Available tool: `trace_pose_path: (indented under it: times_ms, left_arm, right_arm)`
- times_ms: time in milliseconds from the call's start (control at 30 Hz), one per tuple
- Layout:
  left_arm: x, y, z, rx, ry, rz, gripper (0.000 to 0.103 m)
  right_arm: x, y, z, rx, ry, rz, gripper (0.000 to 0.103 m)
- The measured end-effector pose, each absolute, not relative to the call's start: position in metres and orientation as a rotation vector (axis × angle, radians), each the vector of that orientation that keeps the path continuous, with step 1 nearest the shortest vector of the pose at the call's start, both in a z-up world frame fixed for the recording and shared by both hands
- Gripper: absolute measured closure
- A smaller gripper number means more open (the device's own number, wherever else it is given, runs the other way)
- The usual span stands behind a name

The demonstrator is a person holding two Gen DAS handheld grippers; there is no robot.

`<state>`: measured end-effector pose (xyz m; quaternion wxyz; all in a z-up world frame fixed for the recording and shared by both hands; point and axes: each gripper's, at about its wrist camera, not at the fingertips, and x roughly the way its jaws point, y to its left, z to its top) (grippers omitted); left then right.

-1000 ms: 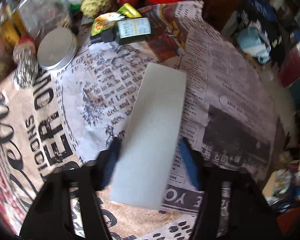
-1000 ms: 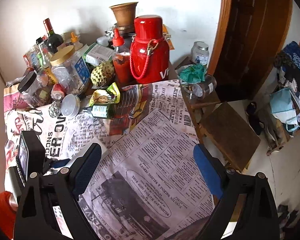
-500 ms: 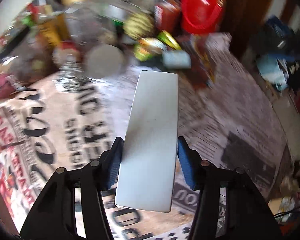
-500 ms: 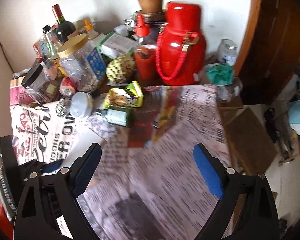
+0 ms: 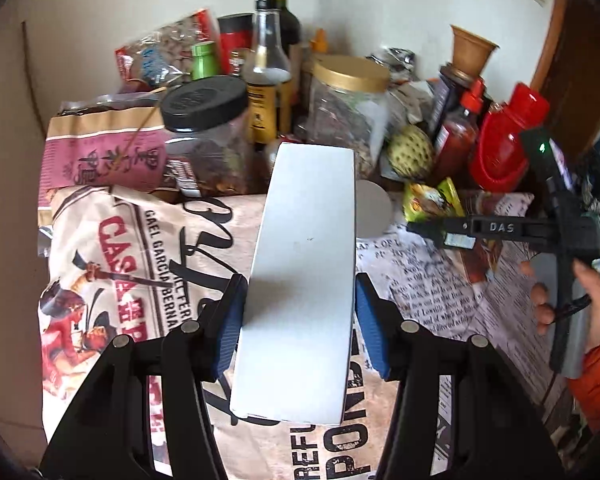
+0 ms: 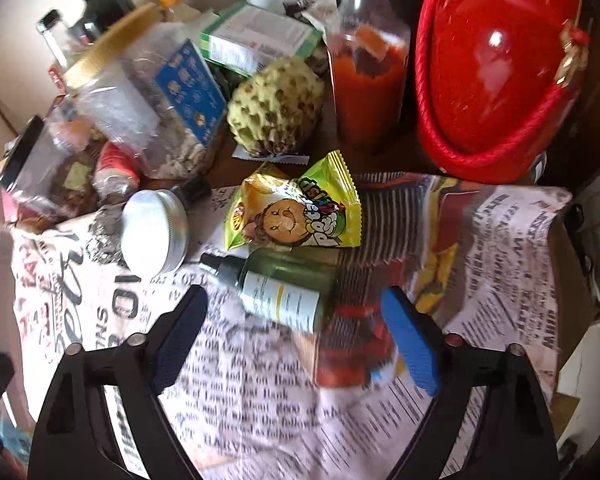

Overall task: Collect trash
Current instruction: 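Grasp the white flat box with the left gripper while the right grasps the green bottle, then carry the white box and green bottle over to the white bucket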

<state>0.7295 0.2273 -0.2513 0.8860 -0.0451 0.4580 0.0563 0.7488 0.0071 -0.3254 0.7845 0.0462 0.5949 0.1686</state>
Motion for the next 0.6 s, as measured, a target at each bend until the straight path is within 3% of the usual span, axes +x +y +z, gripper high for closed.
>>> trace_pose_path:
  times_ms: [100,333,600]
  left_arm:
    - [0.731,0.230,-0.249,-0.105,0.944,0.133,0.050]
    - [0.731,0.222,-0.235,-0.117,0.911,0.136,0.050]
    - [0.725,0.186,-0.202,-0.109,0.838,0.108,0.050]
  right_arm:
    - [0.754,0.005,-0.336,0.159,1.326,0.383,0.049]
    - [0.734,0.000,-0.324,0.109,1.281,0.413,0.050]
    - [0.693,-0.044,-0.265,0.131,1.153,0.434,0.050]
